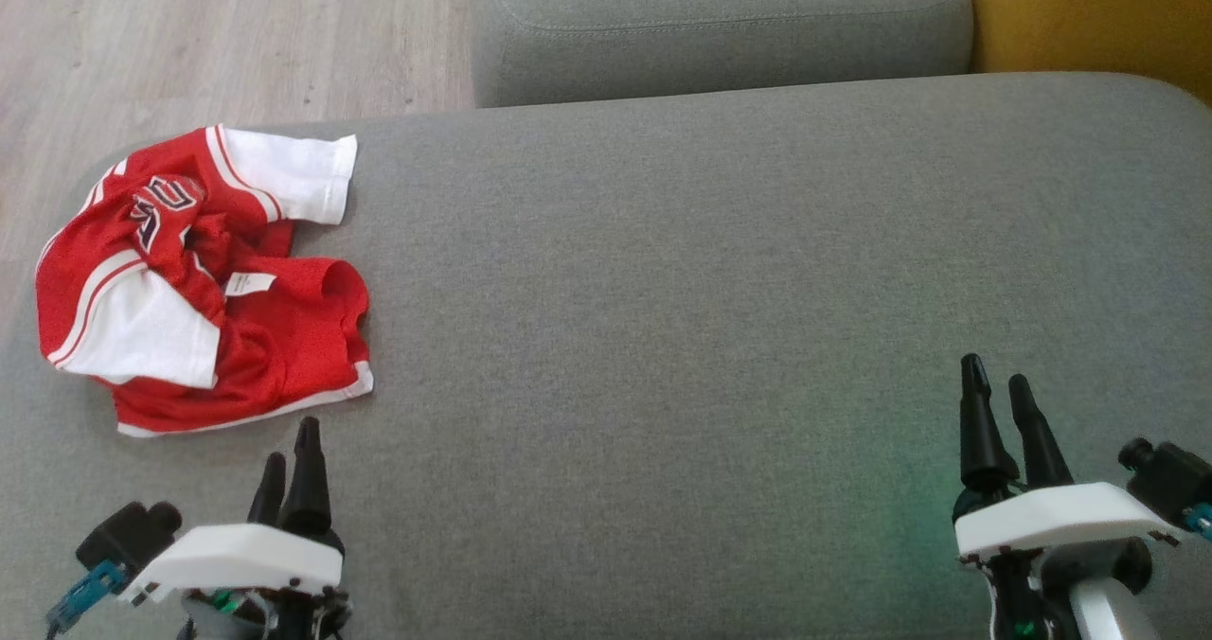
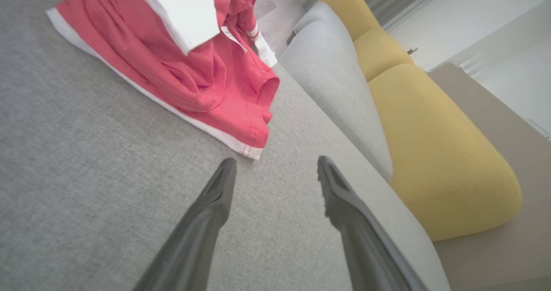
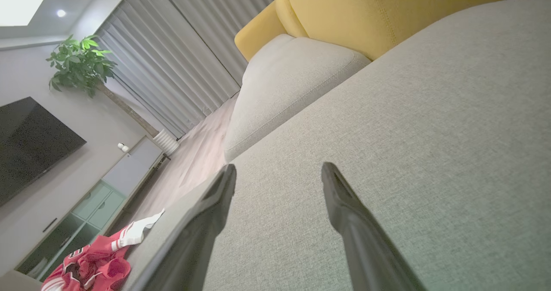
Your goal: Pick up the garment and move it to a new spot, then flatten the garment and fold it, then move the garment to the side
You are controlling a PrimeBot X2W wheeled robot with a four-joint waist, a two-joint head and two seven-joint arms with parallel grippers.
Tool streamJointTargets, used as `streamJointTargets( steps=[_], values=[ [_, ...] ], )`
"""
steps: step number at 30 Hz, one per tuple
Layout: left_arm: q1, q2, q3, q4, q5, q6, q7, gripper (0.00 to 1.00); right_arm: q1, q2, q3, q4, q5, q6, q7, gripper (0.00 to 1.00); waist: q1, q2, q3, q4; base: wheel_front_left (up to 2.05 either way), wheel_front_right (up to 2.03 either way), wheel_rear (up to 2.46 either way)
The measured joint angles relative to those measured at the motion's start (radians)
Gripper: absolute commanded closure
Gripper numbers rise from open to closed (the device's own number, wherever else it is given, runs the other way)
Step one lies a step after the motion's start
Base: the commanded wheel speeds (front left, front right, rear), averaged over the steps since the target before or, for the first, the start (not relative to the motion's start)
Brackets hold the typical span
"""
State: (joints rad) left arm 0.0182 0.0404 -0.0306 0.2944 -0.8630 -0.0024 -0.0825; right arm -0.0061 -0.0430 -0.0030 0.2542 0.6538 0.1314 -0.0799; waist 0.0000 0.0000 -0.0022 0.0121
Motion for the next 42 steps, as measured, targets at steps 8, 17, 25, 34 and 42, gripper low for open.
streamJointTargets(
  steps=[8,17,25,34,42],
  values=[
    [0.001,0.002,-0.016,0.000,0.091,0.010,-0.018,0.00,0.000,0.000,0.003,0.000,-0.099,0.000,-0.018,0.00,0.0000,0.0000,0.000,0.005,0.00,0.00,0.00],
    [0.001,0.009,-0.022,0.002,0.207,0.017,-0.044,0.00,0.000,0.000,0.005,0.001,-0.229,0.000,-0.047,0.00,0.0000,0.0000,-0.003,0.009,0.00,0.00,0.00],
    [0.008,0.011,-0.026,-0.013,0.312,0.020,-0.068,0.00,0.001,0.000,0.005,0.004,-0.344,0.000,-0.069,0.00,0.0000,0.0000,-0.005,0.011,0.00,0.00,0.00],
    [0.027,0.018,-0.046,-0.017,0.436,0.026,-0.093,0.00,0.001,0.000,0.002,0.011,-0.471,0.000,-0.091,0.00,0.0000,0.0000,-0.004,0.011,0.00,0.00,0.00],
    [0.031,0.019,-0.055,-0.030,0.544,0.023,-0.114,0.00,0.001,0.000,-0.002,0.030,-0.578,0.000,-0.117,0.00,0.0000,0.0000,-0.007,0.015,0.00,0.00,0.00]
  ],
)
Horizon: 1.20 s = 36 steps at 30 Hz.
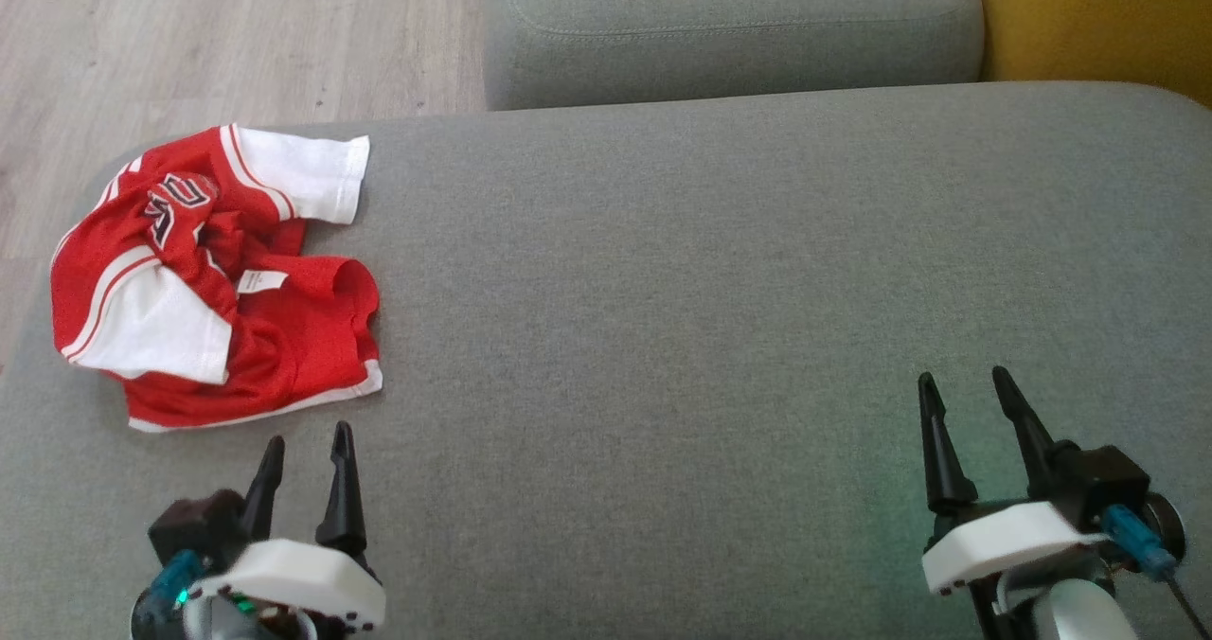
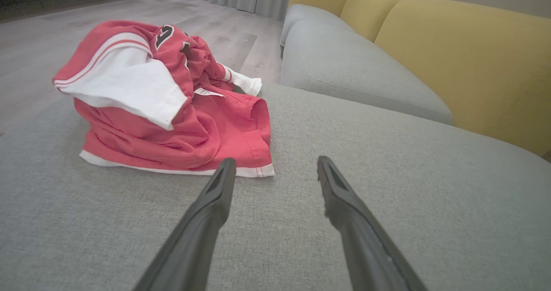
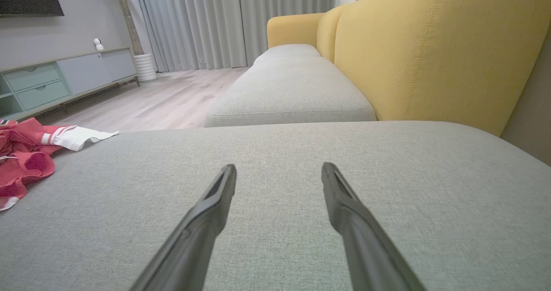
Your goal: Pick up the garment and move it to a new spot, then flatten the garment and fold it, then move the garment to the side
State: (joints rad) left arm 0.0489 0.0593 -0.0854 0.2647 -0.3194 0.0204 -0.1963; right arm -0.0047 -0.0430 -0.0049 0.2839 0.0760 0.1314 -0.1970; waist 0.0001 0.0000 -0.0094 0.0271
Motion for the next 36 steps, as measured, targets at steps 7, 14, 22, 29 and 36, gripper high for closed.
streamJointTargets(
  steps=[7,14,22,29,36],
  values=[
    [0.010,0.000,-0.001,-0.002,0.087,0.000,-0.024,0.00,0.002,0.000,-0.016,0.022,-0.059,0.000,-0.016,0.00,0.0000,0.0000,-0.004,0.005,0.00,0.00,0.00],
    [0.012,0.001,-0.003,0.000,0.170,-0.004,-0.044,0.00,0.018,0.000,-0.030,0.040,-0.129,0.000,-0.041,0.00,0.0000,0.0000,-0.004,0.007,0.00,0.00,0.00],
    [0.014,0.001,-0.002,0.025,0.214,-0.013,-0.053,0.00,0.018,0.000,-0.035,0.053,-0.144,0.000,-0.051,0.00,0.0000,0.0000,-0.005,0.005,0.00,0.00,0.00],
    [0.015,0.000,-0.001,0.046,0.209,-0.021,-0.053,0.00,0.018,0.000,-0.040,0.077,-0.116,0.000,-0.051,0.00,0.0000,0.0000,-0.007,0.001,0.00,0.00,0.00],
    [0.015,-0.001,0.001,0.054,0.202,-0.022,-0.053,0.00,0.018,0.000,-0.040,0.084,-0.114,0.000,-0.051,0.00,0.0000,0.0000,-0.004,-0.003,0.00,0.00,0.00]
  ],
)
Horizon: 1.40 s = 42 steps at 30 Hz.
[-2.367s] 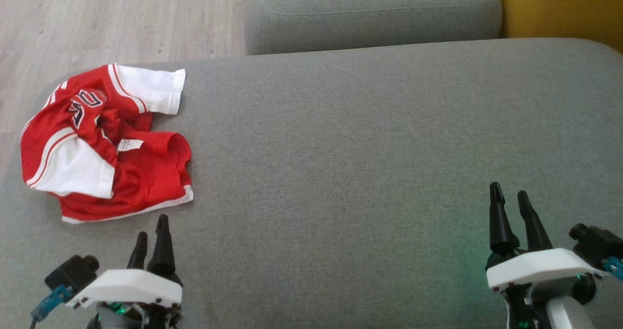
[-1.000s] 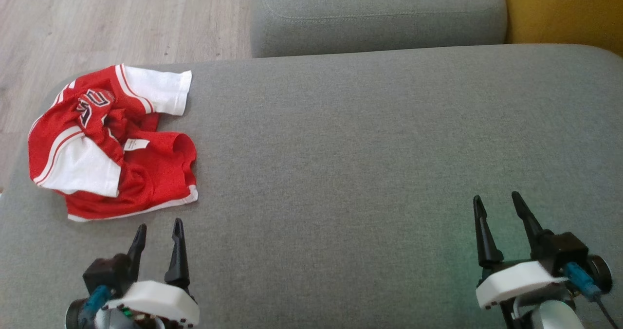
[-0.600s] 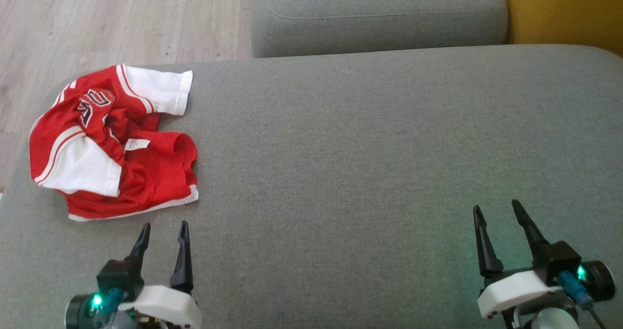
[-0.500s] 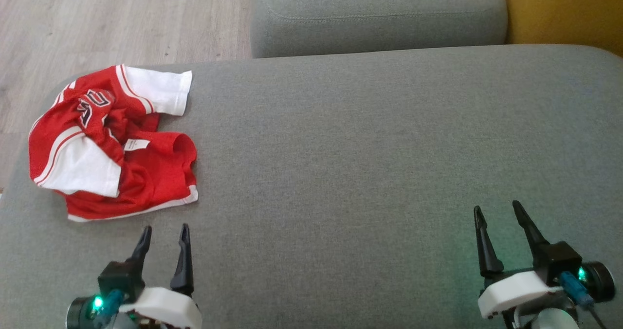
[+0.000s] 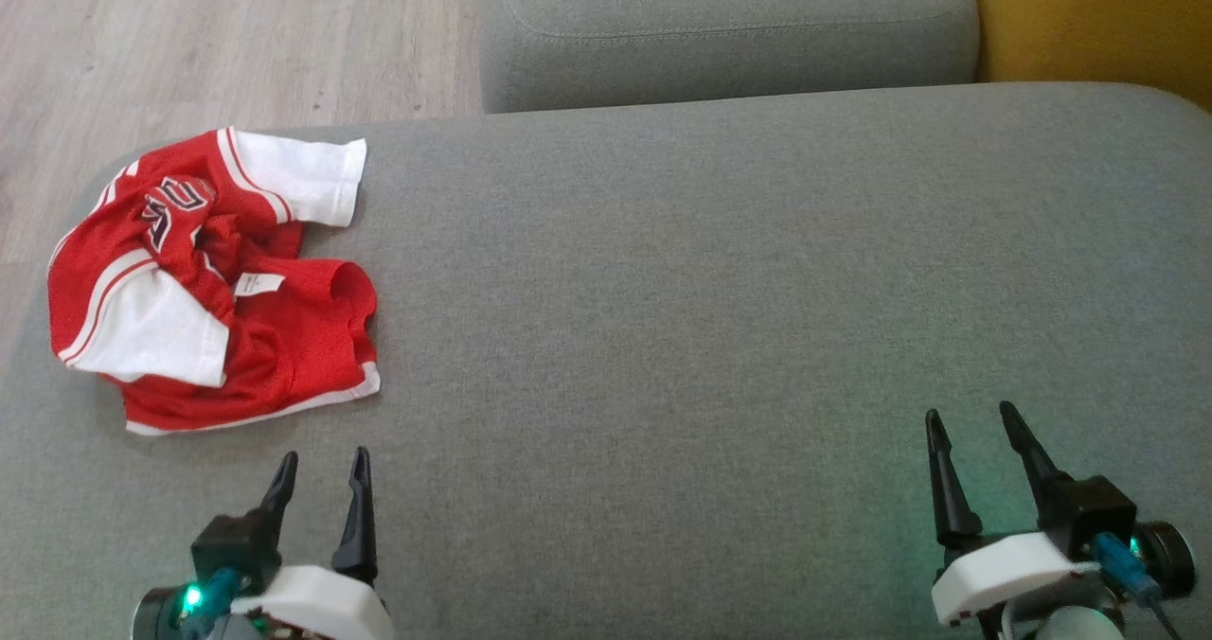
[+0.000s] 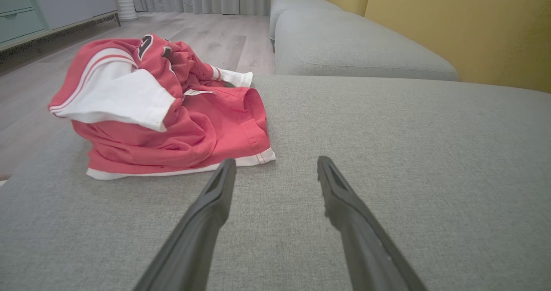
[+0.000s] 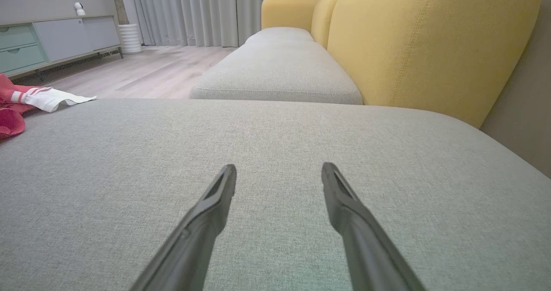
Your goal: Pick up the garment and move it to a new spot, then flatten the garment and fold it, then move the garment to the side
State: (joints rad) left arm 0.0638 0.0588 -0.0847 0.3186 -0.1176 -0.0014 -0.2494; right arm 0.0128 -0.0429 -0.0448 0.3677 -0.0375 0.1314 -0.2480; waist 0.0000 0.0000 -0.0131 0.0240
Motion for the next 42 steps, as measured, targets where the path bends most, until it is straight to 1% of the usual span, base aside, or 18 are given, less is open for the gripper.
streamJointTargets(
  steps=[2,7,10,12,16,20,25,28,30,33,36,39,42],
  values=[
    [0.000,0.000,0.001,0.003,0.000,-0.007,0.000,0.00,0.000,0.000,-0.001,0.002,0.001,0.000,0.000,0.00,0.0000,0.0000,0.001,0.000,0.00,0.00,0.00],
    [0.000,-0.001,0.002,0.006,0.000,-0.007,0.000,0.00,0.000,0.000,-0.001,0.002,0.001,0.000,0.000,0.00,0.0000,0.0000,0.002,0.008,0.00,0.00,0.00],
    [-0.002,-0.002,0.000,0.006,0.000,-0.009,0.000,0.00,0.000,0.000,-0.008,0.002,0.003,0.000,0.000,0.00,0.0000,0.0000,0.003,0.026,0.00,0.00,0.00],
    [-0.007,-0.003,-0.003,0.007,0.001,-0.011,0.000,0.00,0.001,0.000,-0.017,-0.001,0.003,0.000,0.000,0.00,0.0000,0.0000,0.004,0.050,0.00,0.00,0.00],
    [-0.012,-0.004,-0.011,0.006,0.002,-0.016,0.000,0.00,0.009,0.000,-0.019,-0.003,0.010,0.000,0.000,0.00,0.0000,0.0000,0.003,0.123,0.00,0.00,0.00],
    [-0.009,-0.005,-0.007,0.005,0.001,-0.006,0.000,0.00,0.019,0.000,0.009,-0.003,0.018,0.000,0.000,0.00,0.0000,0.0000,0.002,0.216,0.00,0.00,0.00],
    [0.016,-0.004,0.004,0.001,-0.001,-0.006,0.000,0.00,0.008,0.001,0.037,-0.002,0.020,0.000,0.000,0.00,0.0000,0.0000,-0.001,0.329,0.00,0.00,0.00],
    [0.027,-0.004,0.008,-0.011,-0.001,-0.006,0.000,0.00,-0.010,0.001,0.044,-0.002,0.033,0.000,0.000,0.00,0.0000,0.0000,-0.002,0.380,0.00,0.00,0.00],
    [0.027,-0.004,0.016,-0.026,-0.001,-0.006,0.000,0.00,-0.020,0.001,0.052,-0.002,0.040,0.000,0.000,0.00,0.0000,0.0000,-0.002,0.401,0.00,0.00,0.00],
    [0.021,-0.002,0.032,-0.036,-0.010,-0.008,0.000,0.00,-0.025,0.001,0.073,-0.003,0.040,0.000,0.000,0.00,0.0000,0.0000,0.005,0.401,0.00,0.00,0.00],
    [-0.026,0.001,0.042,-0.055,-0.022,-0.009,0.000,0.00,-0.025,0.001,0.072,-0.011,0.034,0.000,0.000,0.00,0.0000,0.0000,0.031,0.387,0.00,0.00,0.00],
    [-0.139,0.015,0.076,-0.060,-0.056,-0.018,0.006,0.00,-0.038,-0.002,0.072,-0.021,0.012,0.000,0.000,0.00,0.0000,0.0000,0.075,0.371,0.00,0.00,0.00],
    [-0.287,0.050,0.126,-0.053,-0.099,-0.025,0.044,0.00,-0.078,-0.020,0.075,-0.034,0.001,0.000,0.000,0.00,0.0000,0.0000,0.131,0.355,0.00,0.00,0.00]
  ],
)
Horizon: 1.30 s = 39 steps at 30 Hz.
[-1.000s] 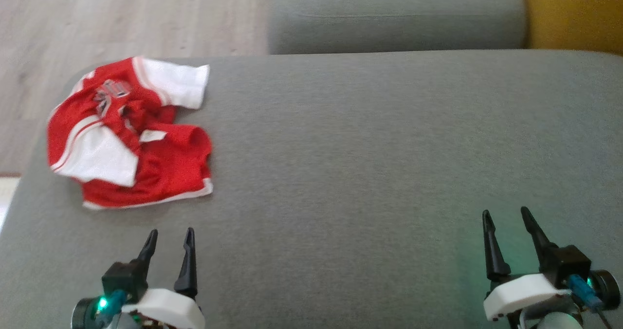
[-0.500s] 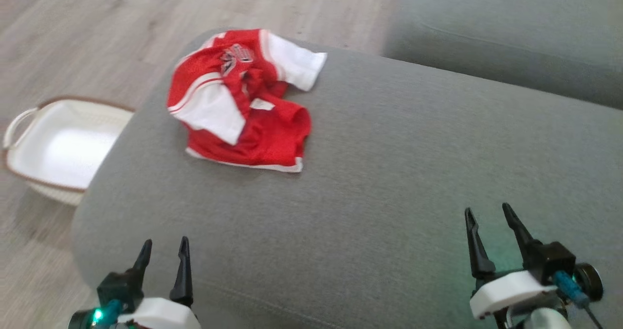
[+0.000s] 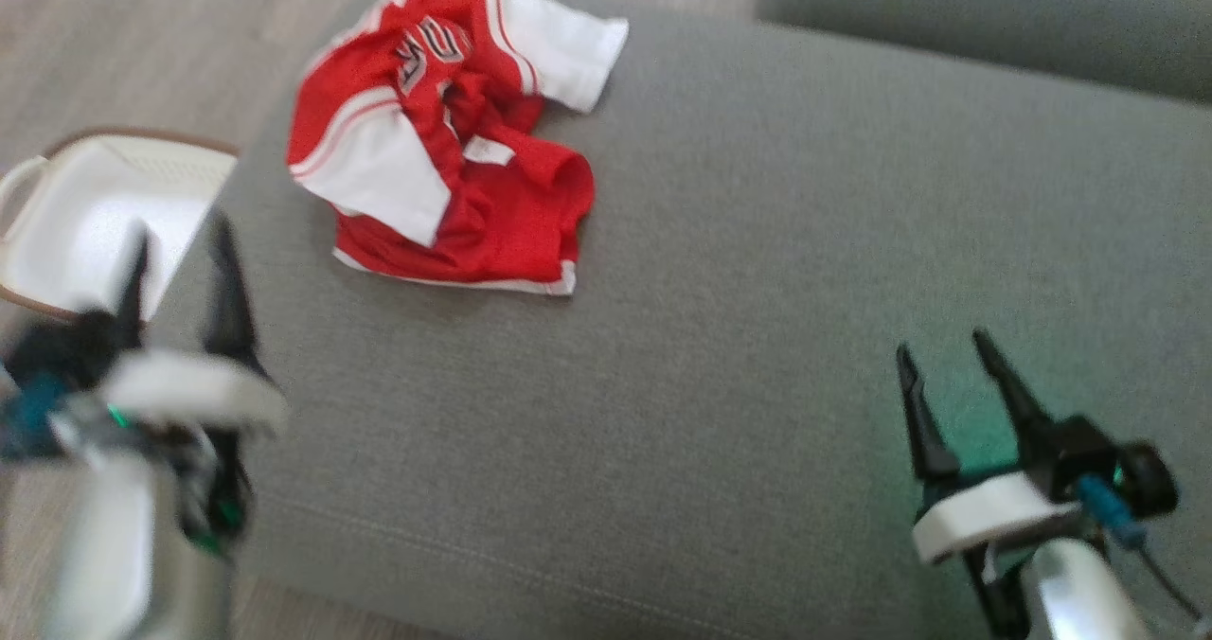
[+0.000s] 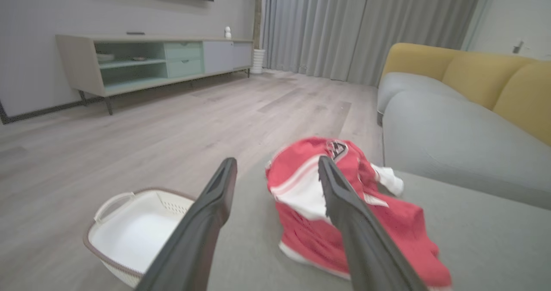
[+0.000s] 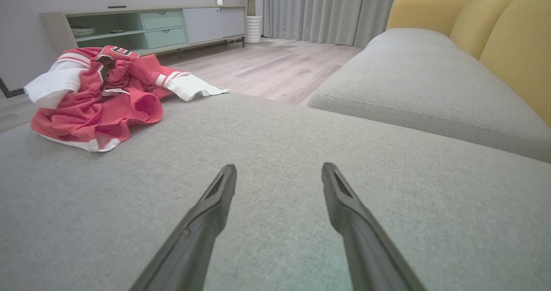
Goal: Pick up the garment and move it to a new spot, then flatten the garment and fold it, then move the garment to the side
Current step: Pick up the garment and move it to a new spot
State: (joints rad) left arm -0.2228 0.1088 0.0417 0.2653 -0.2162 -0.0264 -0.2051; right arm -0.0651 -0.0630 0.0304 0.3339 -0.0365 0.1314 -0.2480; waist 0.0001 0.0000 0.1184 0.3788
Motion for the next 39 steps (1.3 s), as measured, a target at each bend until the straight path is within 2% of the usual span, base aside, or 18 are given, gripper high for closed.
streamJointTargets(
  steps=[6,12,19,26,27,28,29,35,39],
  values=[
    [-0.271,0.071,0.044,0.132,-0.036,0.009,0.117,0.00,-0.091,-0.064,0.014,-0.024,-0.007,0.000,0.000,0.00,0.0001,0.0000,0.137,-0.037,0.00,0.00,0.00],
    [-0.490,0.084,0.082,0.375,-0.091,0.018,0.207,0.00,-0.121,-0.110,0.017,-0.044,-0.008,0.000,0.000,0.00,0.0003,0.0000,0.269,-0.071,0.00,0.00,0.00],
    [-0.619,0.098,0.105,0.602,-0.135,-0.005,0.210,0.00,-0.135,-0.126,0.024,-0.114,-0.008,0.000,0.000,0.00,0.0000,0.0000,0.352,-0.122,0.00,0.00,0.00],
    [-0.702,0.096,0.097,0.737,-0.146,-0.033,0.167,0.00,-0.149,-0.138,0.021,-0.124,-0.008,0.000,0.003,0.00,0.0000,0.0000,0.358,-0.148,0.00,0.00,0.00],
    [-0.706,0.098,0.094,0.755,-0.146,-0.036,0.167,0.15,-0.149,-0.138,0.021,-0.124,-0.008,0.000,0.004,0.00,0.0000,0.0000,0.356,-0.150,0.00,0.00,0.00],
    [-0.707,0.098,0.092,0.771,-0.146,-0.041,0.167,0.66,-0.149,-0.138,0.021,-0.123,-0.008,0.000,0.010,0.00,0.0000,0.0000,0.354,-0.152,0.00,0.00,0.00],
    [-0.707,0.097,0.089,0.788,-0.146,-0.046,0.167,1.00,-0.149,-0.138,0.021,-0.122,-0.008,0.000,0.011,0.00,0.0001,0.0000,0.351,-0.153,0.00,0.00,0.00],
    [-0.708,0.103,0.056,0.840,-0.137,-0.070,0.133,1.00,-0.146,-0.134,0.022,-0.086,-0.008,0.000,0.011,0.00,0.0001,0.0000,0.320,-0.160,0.00,0.00,0.00],
    [-0.723,0.132,0.035,0.844,-0.126,-0.082,0.104,1.00,-0.126,-0.112,0.017,-0.051,-0.008,0.000,0.010,0.00,0.0000,0.0000,0.274,-0.163,0.00,0.00,0.00]
  ],
)
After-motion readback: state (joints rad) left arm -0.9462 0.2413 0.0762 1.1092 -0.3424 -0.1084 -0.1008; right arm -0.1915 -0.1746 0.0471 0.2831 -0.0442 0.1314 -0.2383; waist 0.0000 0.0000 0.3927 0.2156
